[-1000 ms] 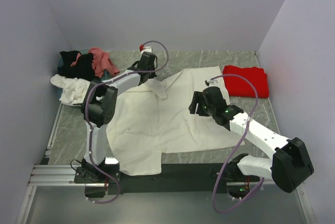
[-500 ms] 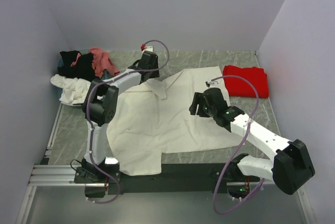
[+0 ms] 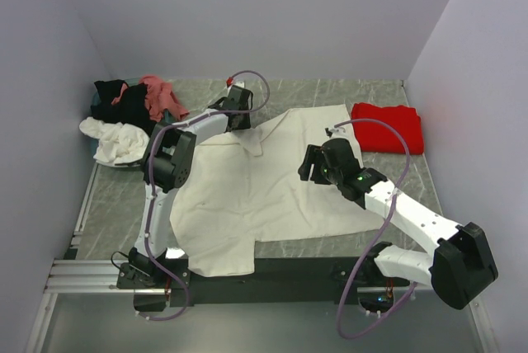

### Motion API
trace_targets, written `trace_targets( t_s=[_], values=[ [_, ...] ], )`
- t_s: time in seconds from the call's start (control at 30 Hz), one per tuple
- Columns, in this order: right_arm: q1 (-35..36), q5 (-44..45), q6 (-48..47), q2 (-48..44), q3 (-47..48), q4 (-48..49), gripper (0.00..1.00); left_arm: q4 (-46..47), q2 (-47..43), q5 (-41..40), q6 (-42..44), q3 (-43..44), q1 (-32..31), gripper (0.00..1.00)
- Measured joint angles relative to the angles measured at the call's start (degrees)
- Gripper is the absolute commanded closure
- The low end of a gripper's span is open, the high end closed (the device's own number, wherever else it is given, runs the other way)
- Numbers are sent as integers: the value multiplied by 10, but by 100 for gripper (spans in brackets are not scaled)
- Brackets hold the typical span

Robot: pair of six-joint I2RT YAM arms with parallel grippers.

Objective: Fold and stack the t-shirts
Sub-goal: Flatten the tshirt out

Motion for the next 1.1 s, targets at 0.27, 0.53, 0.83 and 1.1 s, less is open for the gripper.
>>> trace_targets(
  t_s=[0.27, 0.53, 0.83, 1.1],
  values=[
    [0, 0, 0, 0, 0, 0, 29, -6, 0, -7, 0, 0, 0, 100],
    [0, 0, 0, 0, 0, 0, 29, 0, -2, -25, 0, 0, 3, 100],
    [0, 0, 0, 3, 0, 0, 29, 55, -50, -78, -31, -2, 45, 96],
    [0, 0, 0, 24, 0, 0, 29, 154, -63, -119, -27, -4, 85, 18]
  ],
)
